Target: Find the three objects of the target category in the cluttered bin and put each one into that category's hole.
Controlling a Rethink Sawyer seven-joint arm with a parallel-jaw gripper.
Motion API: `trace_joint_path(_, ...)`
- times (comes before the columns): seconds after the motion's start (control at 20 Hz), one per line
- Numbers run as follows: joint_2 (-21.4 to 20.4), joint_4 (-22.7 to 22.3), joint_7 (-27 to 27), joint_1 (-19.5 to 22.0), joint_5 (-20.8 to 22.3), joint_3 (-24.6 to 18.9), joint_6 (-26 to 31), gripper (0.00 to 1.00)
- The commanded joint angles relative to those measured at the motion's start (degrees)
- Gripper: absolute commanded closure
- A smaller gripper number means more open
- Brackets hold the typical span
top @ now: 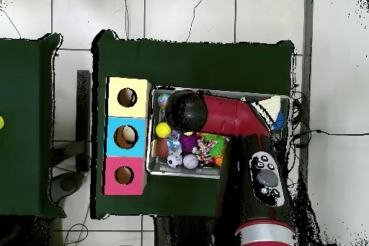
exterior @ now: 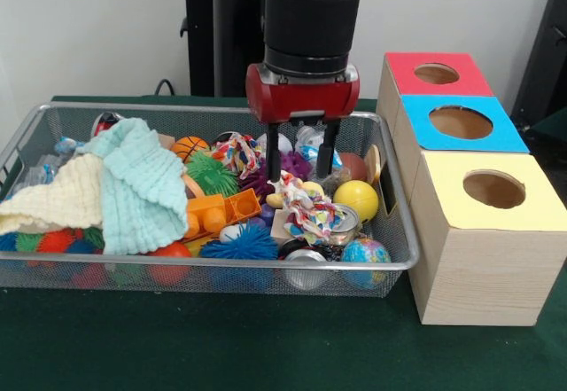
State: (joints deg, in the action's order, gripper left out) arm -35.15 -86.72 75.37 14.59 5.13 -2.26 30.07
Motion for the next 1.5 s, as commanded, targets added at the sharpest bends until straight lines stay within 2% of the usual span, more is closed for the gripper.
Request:
trace_joint_path(0.05,6.2,-2.7,5.8,0.6,2.2,-3.5,-2.2,0.0)
trace_joint_path(0.85,7.8,-3.5,4.7,1.4,1.8,-4.3,-0.6,0.0)
trace_joint_path(1.3,11.2,-0.7,5.3,0.7,2.3,-3.8,-2.5,0.0)
trace_joint_path(1.5,11.4,-1.3,5.4,0.9,2.3,-4.0,-3.4,0.0)
